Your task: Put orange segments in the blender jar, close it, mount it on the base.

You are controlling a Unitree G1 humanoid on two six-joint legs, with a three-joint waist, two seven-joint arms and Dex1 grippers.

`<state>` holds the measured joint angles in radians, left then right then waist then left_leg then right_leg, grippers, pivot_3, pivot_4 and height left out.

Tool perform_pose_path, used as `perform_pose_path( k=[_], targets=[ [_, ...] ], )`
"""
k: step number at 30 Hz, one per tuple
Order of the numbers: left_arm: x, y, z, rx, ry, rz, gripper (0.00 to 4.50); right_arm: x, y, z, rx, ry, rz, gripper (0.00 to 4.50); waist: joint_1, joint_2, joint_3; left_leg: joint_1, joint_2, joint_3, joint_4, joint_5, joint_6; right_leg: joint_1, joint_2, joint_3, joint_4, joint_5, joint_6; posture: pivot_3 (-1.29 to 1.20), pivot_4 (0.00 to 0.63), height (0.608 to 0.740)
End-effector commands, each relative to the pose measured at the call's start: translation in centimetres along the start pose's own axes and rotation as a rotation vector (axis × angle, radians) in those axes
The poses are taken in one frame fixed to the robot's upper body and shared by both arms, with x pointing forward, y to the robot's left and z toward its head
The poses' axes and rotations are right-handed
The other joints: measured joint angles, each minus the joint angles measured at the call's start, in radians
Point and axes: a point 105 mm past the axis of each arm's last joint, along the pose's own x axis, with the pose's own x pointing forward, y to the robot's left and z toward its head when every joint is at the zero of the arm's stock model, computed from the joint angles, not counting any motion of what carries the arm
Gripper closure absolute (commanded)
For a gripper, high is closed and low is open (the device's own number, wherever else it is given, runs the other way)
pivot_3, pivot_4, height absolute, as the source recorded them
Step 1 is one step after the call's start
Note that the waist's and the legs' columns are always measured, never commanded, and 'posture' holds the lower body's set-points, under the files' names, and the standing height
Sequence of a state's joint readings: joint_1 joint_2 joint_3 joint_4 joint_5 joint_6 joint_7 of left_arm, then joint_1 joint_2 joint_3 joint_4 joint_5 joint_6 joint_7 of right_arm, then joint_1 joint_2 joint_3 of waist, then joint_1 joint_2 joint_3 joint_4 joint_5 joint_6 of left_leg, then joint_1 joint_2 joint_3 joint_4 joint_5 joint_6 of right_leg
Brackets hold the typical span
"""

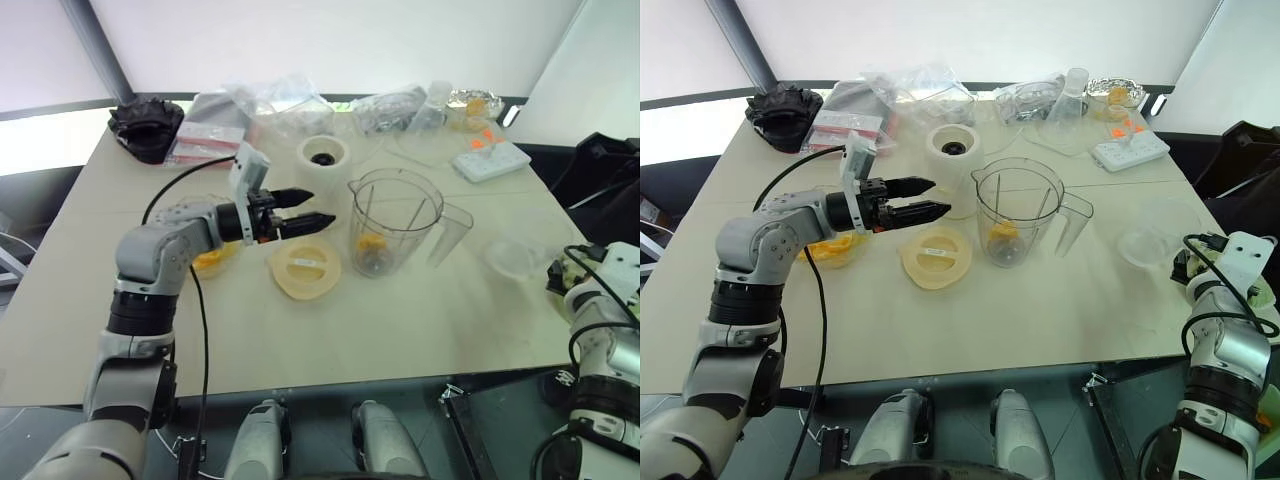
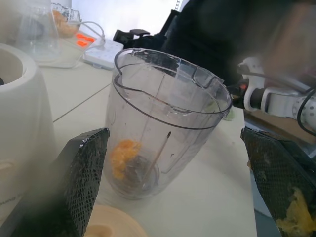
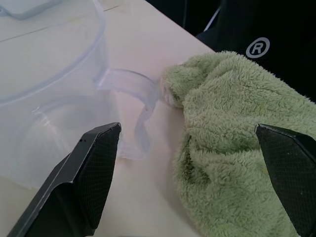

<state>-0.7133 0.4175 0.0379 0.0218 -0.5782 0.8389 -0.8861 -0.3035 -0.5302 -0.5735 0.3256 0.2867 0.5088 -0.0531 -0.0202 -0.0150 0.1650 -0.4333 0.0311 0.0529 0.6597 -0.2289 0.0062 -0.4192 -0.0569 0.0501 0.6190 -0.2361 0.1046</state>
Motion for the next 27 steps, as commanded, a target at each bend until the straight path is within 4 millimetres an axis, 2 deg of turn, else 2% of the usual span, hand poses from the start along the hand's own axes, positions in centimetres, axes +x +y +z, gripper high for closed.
perform_pose_path(
  k=[1, 5, 8, 11, 19, 22, 27],
  targets=[
    [-1.2, 1.7, 1.3, -0.011, -0.067, 0.099, 0.05, 0.3, -0.3, 1.9, -0.002, -0.064, -0.012, 0.0, -0.001, 0.0, 0.0, 0.0, 0.0, 0.0, 0.0, 0.0, 0.0, 0.0, 0.0, 0.0, 0.0, 0.0, 0.0, 0.0, 0.15, 0.74],
    [-2.8, 1.8, -0.1, -0.025, -0.005, 0.094, 0.05, 0.9, -0.3, 2.1, -0.002, -0.066, -0.013, 0.0, -0.006, 0.0, 0.0, 0.0, 0.0, 0.0, -0.001, 0.0, 0.0, -0.001, 0.001, 0.0, 0.0, 0.0, 0.0, 0.0, 0.15, 0.74],
    [-3.5, 1.1, -1.7, -0.043, 0.052, 0.052, 0.05, 1.3, -0.4, 2.2, -0.002, -0.068, -0.013, 0.0, -0.013, 0.0, 0.0, 0.0, 0.0, 0.001, -0.003, 0.0, 0.0, -0.002, 0.001, 0.001, 0.0, 0.0, 0.0, 0.0, 0.15, 0.74],
    [-3.4, 0.5, -2.6, -0.056, 0.07, 0.04, 0.05, 1.6, -0.2, 2.2, -0.003, -0.071, -0.01, 0.0, -0.013, 0.0, 0.0, 0.0, 0.0, 0.001, -0.003, 0.0, 0.0, -0.002, 0.001, 0.001, 0.0, 0.0, 0.001, 0.0, 0.15, 0.74],
    [-2.8, -0.3, -3.3, -0.065, 0.071, 0.03, 0.05, 2.2, 0.4, 2.4, -0.001, -0.08, 0.004, 0.0, -0.023, 0.0, 0.0, 0.0, 0.0, 0.001, -0.003, 0.0, 0.0, -0.002, 0.001, 0.001, 0.0, 0.0, 0.001, 0.0, 0.15, 0.74],
    [-2.6, -0.6, -3.4, -0.056, 0.076, 0.019, 0.0, 2.3, 0.7, 2.6, 0.002, -0.088, 0.007, 0.98, -0.024, 0.0, 0.0, 0.001, 0.0, 0.001, -0.004, 0.0, 0.0, -0.002, 0.001, 0.001, 0.0, 0.0, 0.001, 0.0, 0.15, 0.74],
    [-3.0, -1.6, -4.1, -0.032, 0.138, -0.041, 0.0, 2.6, 1.0, 2.9, 0.01, -0.098, 0.01, 3.48, -0.024, 0.0, 0.0, 0.001, 0.0, 0.001, -0.006, 0.0, 0.0, -0.002, 0.001, 0.001, 0.0, 0.0, 0.001, 0.0, 0.15, 0.74]
  ],
)
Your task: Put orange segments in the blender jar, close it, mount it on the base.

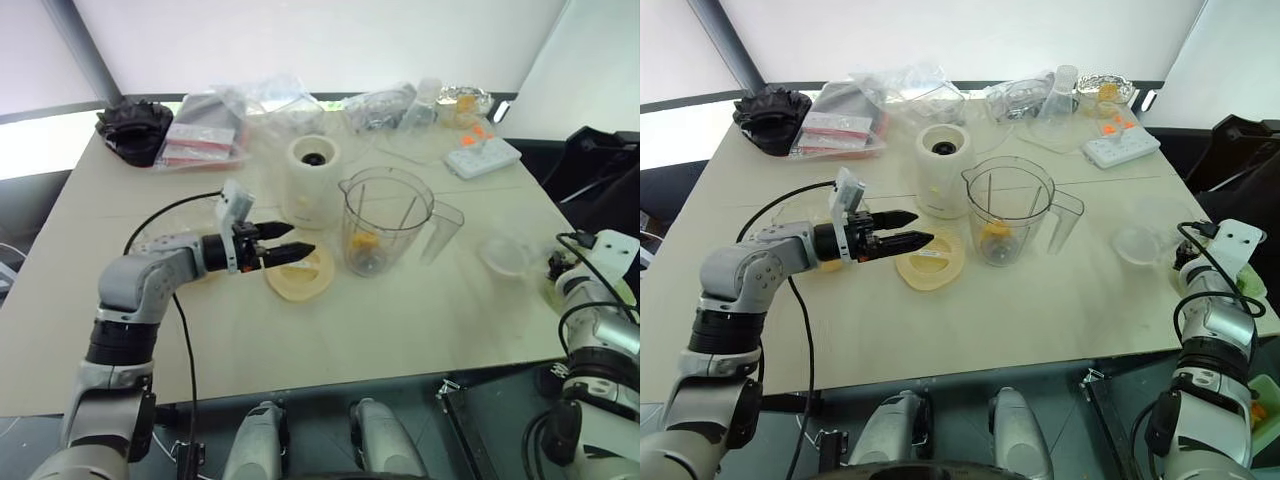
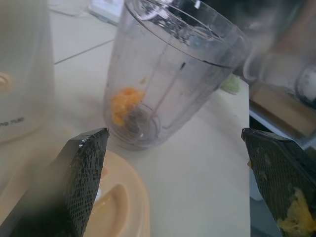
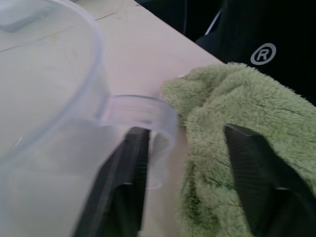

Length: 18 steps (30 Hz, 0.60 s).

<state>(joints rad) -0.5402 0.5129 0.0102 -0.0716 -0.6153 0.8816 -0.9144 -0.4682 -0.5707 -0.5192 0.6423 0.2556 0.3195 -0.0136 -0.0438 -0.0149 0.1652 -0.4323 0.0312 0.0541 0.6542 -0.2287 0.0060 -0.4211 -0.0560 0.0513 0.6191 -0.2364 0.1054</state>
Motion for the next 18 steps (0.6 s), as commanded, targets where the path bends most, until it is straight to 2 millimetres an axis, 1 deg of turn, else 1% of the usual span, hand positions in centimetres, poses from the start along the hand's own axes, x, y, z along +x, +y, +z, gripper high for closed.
perform_pose_path(
  k=[1, 2, 6, 12, 16, 18],
  targets=[
    [-0.5, -1.3, 0.1, 0.049, 0.033, -0.066, 0.0, 0.2, -0.5, 2.4, -0.002, -0.072, -0.018, 4.0, 0.0, 0.0, 0.0, 0.0, 0.0, 0.0, 0.0, 0.0, 0.0, 0.0, 0.0, 0.0, 0.0, 0.0, 0.0, 0.0, 0.15, 0.74],
    [-0.6, -1.4, 0.0, 0.052, 0.042, -0.08, 0.0, 0.3, -0.4, 2.5, 0.0, -0.074, -0.016, 4.49, -0.001, 0.0, 0.0, 0.0, 0.0, 0.0, -0.001, 0.0, 0.0, 0.0, 0.0, 0.0, 0.0, 0.0, 0.0, 0.0, 0.15, 0.74],
    [-0.7, -1.1, 0.0, 0.069, 0.04, -0.069, 0.0, 0.4, -0.1, 2.6, 0.014, -0.078, -0.009, 4.49, 0.009, 0.0, 0.0, 0.003, 0.0, 0.0, -0.001, 0.0, -0.001, 0.003, 0.0, 0.0, -0.001, 0.0, 0.0, 0.0, 0.15, 0.74],
    [-0.5, -1.0, -0.2, 0.087, 0.041, -0.065, 0.0, 0.3, 0.4, 2.3, 0.083, -0.082, 0.016, 4.49, 0.002, 0.0, 0.0, 0.003, 0.0, 0.001, -0.002, 0.0, -0.001, 0.003, -0.001, 0.001, -0.002, 0.0, 0.0, 0.0, 0.15, 0.74],
    [-0.4, -1.0, -0.1, 0.089, 0.037, -0.073, 0.0, 0.0, 0.6, 2.6, 0.197, -0.111, 0.037, 4.49, 0.001, 0.0, 0.0, 0.004, 0.0, 0.0, -0.003, 0.0, -0.001, 0.003, -0.001, 0.001, -0.002, 0.0, 0.0, 0.0, 0.15, 0.74],
    [-0.5, -1.5, 0.0, 0.086, 0.043, -0.102, 0.0, -0.4, 1.0, 3.0, 0.28, -0.134, 0.07, 4.49, 0.0, 0.0, 0.0, 0.005, 0.0, 0.0, -0.003, 0.0, -0.001, 0.003, -0.001, 0.001, -0.002, 0.0, 0.0, 0.0, 0.15, 0.74]
  ],
)
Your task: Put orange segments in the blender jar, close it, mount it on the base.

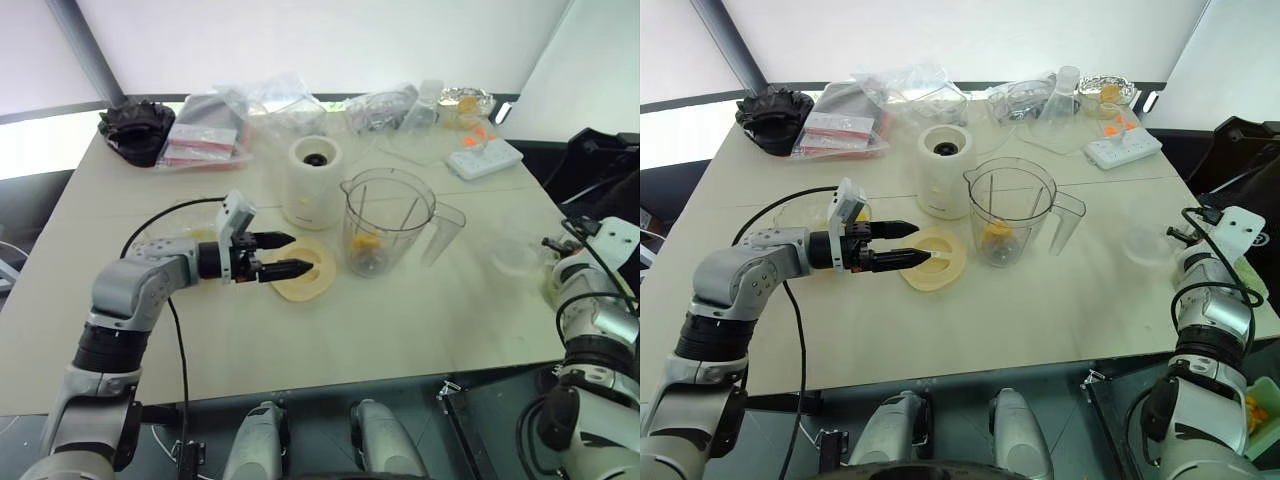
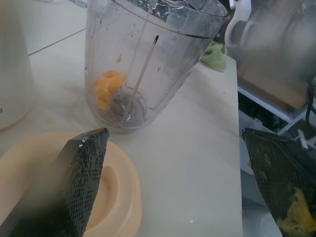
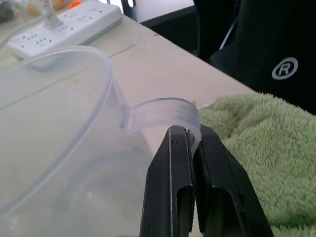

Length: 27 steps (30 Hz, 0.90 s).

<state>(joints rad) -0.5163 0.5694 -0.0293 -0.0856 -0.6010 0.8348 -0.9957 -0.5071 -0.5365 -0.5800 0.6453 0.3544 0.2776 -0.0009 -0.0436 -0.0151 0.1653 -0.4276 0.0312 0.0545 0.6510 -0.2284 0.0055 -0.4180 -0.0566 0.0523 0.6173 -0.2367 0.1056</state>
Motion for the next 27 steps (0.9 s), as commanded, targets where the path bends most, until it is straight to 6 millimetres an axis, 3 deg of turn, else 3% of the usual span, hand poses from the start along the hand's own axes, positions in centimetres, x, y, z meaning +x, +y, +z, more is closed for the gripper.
perform_pose_path(
  k=[1, 7, 17, 27],
  targets=[
    [0.1, -1.1, 0.8, 0.039, -0.005, -0.064, 0.0, -0.6, 0.4, 1.9, 0.123, -0.082, 0.039, 4.49, 0.0, 0.0, 0.0, 0.0, 0.0, 0.0, 0.0, 0.0, 0.0, 0.0, 0.0, 0.0, 0.0, 0.0, 0.0, 0.0, 0.15, 0.74],
    [-0.1, -1.5, 0.8, 0.051, 0.008, -0.102, 0.0, -1.7, 1.2, 2.4, 0.183, -0.114, 0.089, 4.49, -0.001, 0.001, 0.0, 0.0, 0.0, 0.0, -0.002, 0.0, 0.0, -0.002, 0.0, 0.0, 0.001, 0.0, 0.0, 0.0, 0.15, 0.74],
    [0.3, -1.6, 0.6, 0.085, 0.026, -0.116, 0.0, -3.6, 2.2, 5.2, 0.217, -0.199, 0.173, 4.49, 0.001, 0.001, 0.001, 0.0, 0.001, 0.0, -0.002, 0.0, 0.0, -0.002, 0.0, 0.0, 0.002, 0.0, 0.0, 0.0, 0.15, 0.74],
    [0.6, -1.5, 1.3, 0.129, -0.04, -0.113, 0.0, -7.4, 5.2, 10.6, -0.019, -0.314, 0.361, 4.49, 0.001, 0.002, 0.001, 0.0, 0.001, 0.0, -0.002, 0.0, 0.0, -0.003, 0.0, 0.0, 0.002, 0.0, 0.0, 0.0, 0.15, 0.74]
  ],
)
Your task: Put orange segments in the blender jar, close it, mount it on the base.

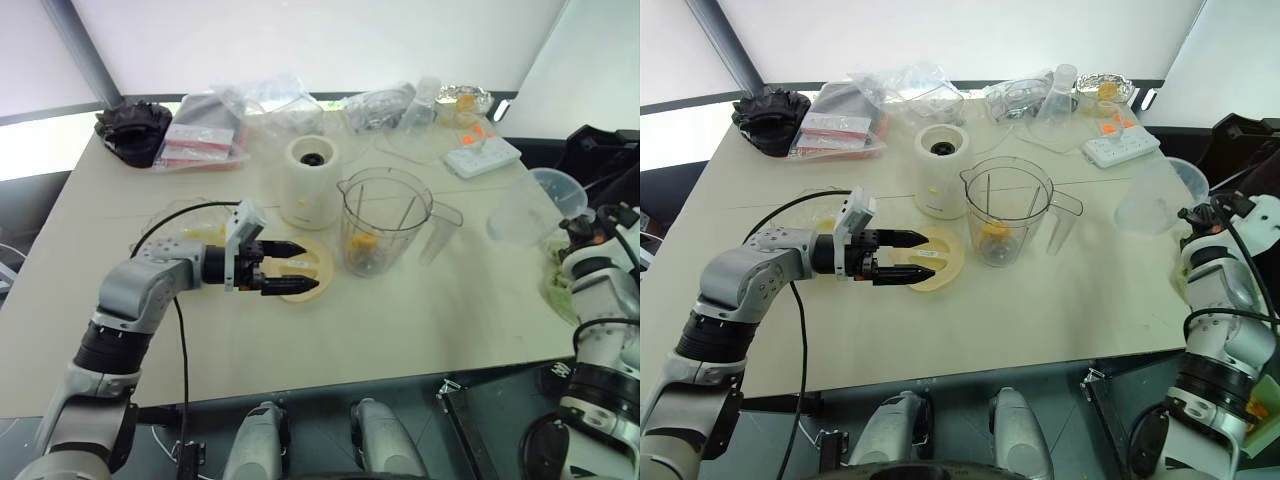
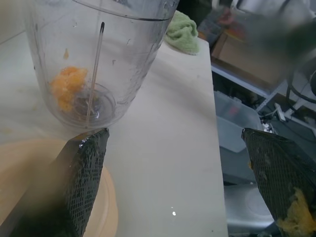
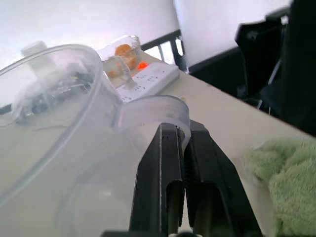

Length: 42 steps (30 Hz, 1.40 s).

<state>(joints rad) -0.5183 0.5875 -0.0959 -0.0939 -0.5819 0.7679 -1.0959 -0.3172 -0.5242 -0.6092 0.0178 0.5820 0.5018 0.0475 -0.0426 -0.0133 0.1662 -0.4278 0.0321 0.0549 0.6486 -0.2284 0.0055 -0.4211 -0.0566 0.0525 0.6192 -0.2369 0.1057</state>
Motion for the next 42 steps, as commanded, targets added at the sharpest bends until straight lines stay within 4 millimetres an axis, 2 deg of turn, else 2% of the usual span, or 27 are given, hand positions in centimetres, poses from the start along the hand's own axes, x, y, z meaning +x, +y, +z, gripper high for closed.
perform_pose_path(
  k=[1, 8, 16, 19, 30, 42],
  targets=[
    [-0.1, 0.2, 1.6, 0.076, -0.073, 0.016, 0.0, -0.7, 2.4, 4.8, -0.087, -0.113, 0.11, 4.49, 0.001, 0.0, 0.0, 0.0, 0.0, 0.0, 0.0, 0.0, 0.0, 0.0, 0.0, 0.0, 0.0, 0.0, 0.0, 0.0, 0.15, 0.74],
    [0.4, 0.2, 1.3, 0.085, -0.081, 0.02, 0.0, -1.1, 5.3, 8.8, -0.192, -0.164, 0.213, 4.49, 0.001, 0.0, 0.0, 0.0, 0.0, 0.0, 0.0, 0.0, 0.0, -0.001, 0.0, 0.0, 0.0, 0.0, 0.0, 0.0, 0.15, 0.74],
    [0.6, 0.2, 1.4, 0.073, -0.108, 0.032, 0.0, -1.4, 8.3, 11.2, -0.333, -0.181, 0.325, 4.49, 0.004, 0.0, 0.0, -0.001, 0.0, 0.0, 0.0, 0.0, 0.0, -0.001, 0.0, 0.0, -0.001, 0.0, 0.0, 0.0, 0.15, 0.74],
    [0.5, 0.7, 1.1, 0.109, -0.095, 0.065, 0.0, -1.7, 9.6, 11.2, -0.43, -0.183, 0.375, 4.49, 0.005, 0.0, 0.0, -0.001, 0.0, 0.001, 0.0, 0.0, 0.0, -0.001, 0.0, 0.0, -0.001, 0.0, 0.0, 0.0, 0.15, 0.74],
    [0.7, 0.8, 1.2, 0.105, -0.112, 0.064, 0.0, -2.7, 12.6, 10.9, -0.587, -0.207, 0.48, 4.49, 0.008, 0.0, 0.0, -0.002, 0.0, 0.001, 0.0, 0.0, 0.0, -0.003, -0.001, 0.0, -0.001, 0.0, 0.0, 0.0, 0.15, 0.74],
    [1.2, 0.7, 1.3, 0.114, -0.115, 0.054, 0.0, -2.9, 14.6, 10.7, -0.758, -0.253, 0.502, 4.49, 0.011, 0.0, 0.0, -0.003, 0.0, 0.001, 0.0, 0.0, 0.0, -0.003, -0.001, 0.0, -0.001, 0.0, 0.0, 0.0, 0.15, 0.74]
  ],
)
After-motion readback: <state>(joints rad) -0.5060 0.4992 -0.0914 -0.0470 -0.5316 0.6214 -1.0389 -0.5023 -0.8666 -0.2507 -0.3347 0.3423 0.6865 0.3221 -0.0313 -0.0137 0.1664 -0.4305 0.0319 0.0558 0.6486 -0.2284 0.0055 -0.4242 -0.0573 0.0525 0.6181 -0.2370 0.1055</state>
